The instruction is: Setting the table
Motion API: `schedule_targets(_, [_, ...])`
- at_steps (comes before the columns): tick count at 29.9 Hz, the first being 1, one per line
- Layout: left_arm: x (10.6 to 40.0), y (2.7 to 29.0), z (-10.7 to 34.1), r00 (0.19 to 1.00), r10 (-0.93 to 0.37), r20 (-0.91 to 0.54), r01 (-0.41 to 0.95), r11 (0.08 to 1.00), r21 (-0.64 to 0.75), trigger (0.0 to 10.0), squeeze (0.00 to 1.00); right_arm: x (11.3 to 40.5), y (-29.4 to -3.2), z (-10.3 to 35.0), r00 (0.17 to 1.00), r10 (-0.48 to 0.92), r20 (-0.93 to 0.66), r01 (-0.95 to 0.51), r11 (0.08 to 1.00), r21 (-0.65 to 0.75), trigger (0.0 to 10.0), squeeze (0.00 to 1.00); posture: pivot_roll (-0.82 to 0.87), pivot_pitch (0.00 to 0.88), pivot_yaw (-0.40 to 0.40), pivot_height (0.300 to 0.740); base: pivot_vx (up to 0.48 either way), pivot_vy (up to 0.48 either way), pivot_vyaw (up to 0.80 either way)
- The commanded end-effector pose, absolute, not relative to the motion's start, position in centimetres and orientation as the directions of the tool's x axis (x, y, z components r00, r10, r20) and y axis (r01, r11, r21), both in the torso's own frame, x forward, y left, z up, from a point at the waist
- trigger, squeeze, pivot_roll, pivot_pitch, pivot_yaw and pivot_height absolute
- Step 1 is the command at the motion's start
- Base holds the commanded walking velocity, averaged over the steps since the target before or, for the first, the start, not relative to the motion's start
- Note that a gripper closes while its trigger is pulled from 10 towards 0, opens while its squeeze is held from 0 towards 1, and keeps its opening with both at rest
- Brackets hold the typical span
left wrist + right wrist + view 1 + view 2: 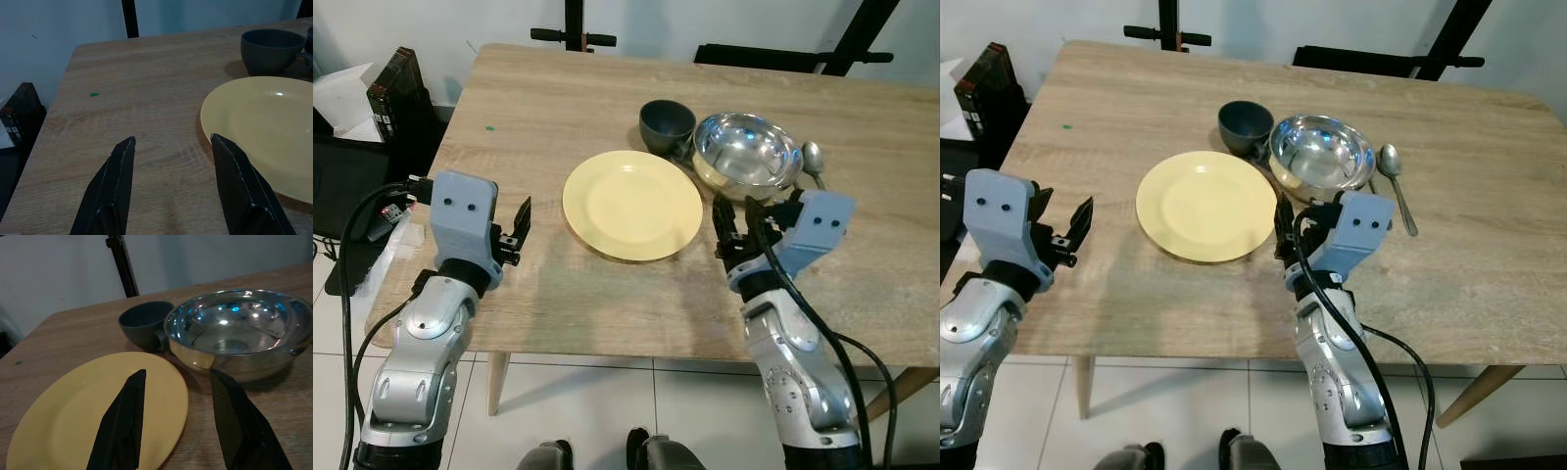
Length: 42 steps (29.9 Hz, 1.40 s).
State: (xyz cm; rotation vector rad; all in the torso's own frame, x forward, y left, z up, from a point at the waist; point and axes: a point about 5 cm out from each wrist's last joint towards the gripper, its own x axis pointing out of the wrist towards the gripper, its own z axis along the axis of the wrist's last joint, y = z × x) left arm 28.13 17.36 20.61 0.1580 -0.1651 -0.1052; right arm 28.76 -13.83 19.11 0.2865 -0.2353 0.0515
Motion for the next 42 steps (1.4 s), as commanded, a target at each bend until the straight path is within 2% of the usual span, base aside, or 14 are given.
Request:
schedule_targets(1, [28.1,17.4,20.6,0.980,-0.121,0.156,0.093,0.980,0.175,10.0,0.00,28.8,-14.3,18.7,0.974,-0.002,0.228,-0.061,0.962,0.267,10.0,0.00,-0.07,0.084,0.003,0.740,0.000,0.000,0.00])
schedule_targets(20, [28.4,17.7,21.0,0.976,-0.153,0.154,0.120,0.971,0.208,10.0,0.00,28.7,-14.1,17.9,0.976,-0.014,0.218,-0.046,0.961,0.271,10.0,0.00,-0.05,0.084,0.039,0.740,-0.306,0.000,0.00])
schedule_targets(42, [28.2,16.7,20.3,0.975,-0.178,0.134,0.151,0.971,0.188,10.0,0.00,28.4,-14.6,17.9,0.977,-0.016,0.211,-0.037,0.969,0.245,10.0,0.00,-0.09,0.100,0.022,0.740,-0.321,0.000,0.00])
